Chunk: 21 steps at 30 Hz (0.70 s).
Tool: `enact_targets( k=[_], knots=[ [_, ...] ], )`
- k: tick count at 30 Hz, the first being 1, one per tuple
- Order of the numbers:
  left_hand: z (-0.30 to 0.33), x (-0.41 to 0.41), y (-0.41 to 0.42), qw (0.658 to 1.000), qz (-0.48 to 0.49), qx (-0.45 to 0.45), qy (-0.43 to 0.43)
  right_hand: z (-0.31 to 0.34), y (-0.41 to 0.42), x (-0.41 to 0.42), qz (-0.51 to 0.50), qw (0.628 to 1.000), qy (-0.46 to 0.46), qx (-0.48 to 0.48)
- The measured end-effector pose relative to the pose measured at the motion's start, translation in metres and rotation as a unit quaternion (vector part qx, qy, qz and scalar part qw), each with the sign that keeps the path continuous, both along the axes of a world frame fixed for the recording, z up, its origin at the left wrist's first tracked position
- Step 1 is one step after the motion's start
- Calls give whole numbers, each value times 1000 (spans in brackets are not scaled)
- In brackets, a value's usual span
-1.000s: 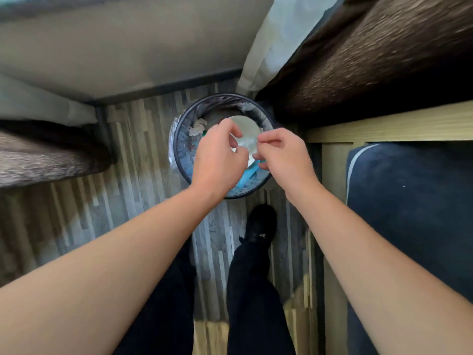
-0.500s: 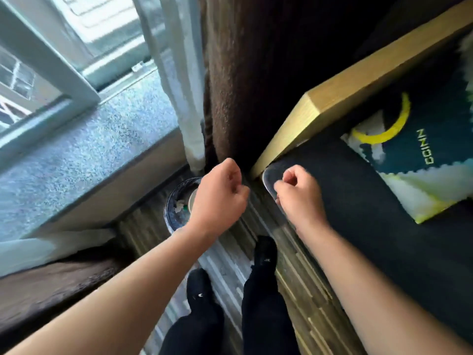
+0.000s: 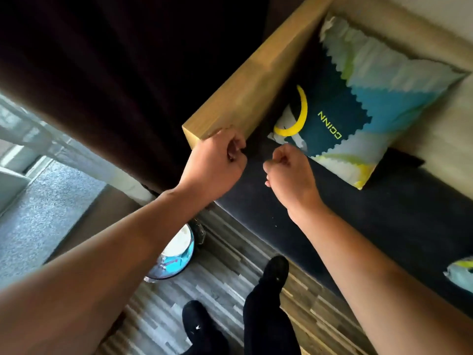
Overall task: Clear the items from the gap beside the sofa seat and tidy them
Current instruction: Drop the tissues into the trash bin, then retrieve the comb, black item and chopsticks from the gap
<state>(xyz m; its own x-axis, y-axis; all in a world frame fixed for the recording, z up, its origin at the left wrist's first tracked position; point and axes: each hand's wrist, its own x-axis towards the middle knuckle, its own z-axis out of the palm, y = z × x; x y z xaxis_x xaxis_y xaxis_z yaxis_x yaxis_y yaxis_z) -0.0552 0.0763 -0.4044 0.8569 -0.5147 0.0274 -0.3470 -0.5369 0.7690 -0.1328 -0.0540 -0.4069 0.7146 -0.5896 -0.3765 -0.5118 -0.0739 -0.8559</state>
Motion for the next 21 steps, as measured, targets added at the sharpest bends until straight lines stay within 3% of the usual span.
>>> enact_targets(
  k=[3,5,7,9,12,15,21],
  knots=[
    [-2,15,-34,999,-15,25,-44,-8,-27,5,-23,1000,-14,8],
    [-3,27,-48,989,-48,56,-125,-13,-40,9,-31,999,-15,12],
    [-6,46,-61,956,-101,140,-238,-18,-56,14,-34,999,-4,13],
    [-8,73,-76,920,-127,238,-284,-25,-73,22,-30,999,12,11],
    [-11,107,-97,892,-142,349,-249,-32,-93,32,-29,999,19,22],
    [-16,126,-115,878,-150,393,-229,-39,-109,44,-34,998,27,42],
    [-25,145,-117,901,-158,342,-213,-51,-128,69,-18,997,27,73]
  ],
)
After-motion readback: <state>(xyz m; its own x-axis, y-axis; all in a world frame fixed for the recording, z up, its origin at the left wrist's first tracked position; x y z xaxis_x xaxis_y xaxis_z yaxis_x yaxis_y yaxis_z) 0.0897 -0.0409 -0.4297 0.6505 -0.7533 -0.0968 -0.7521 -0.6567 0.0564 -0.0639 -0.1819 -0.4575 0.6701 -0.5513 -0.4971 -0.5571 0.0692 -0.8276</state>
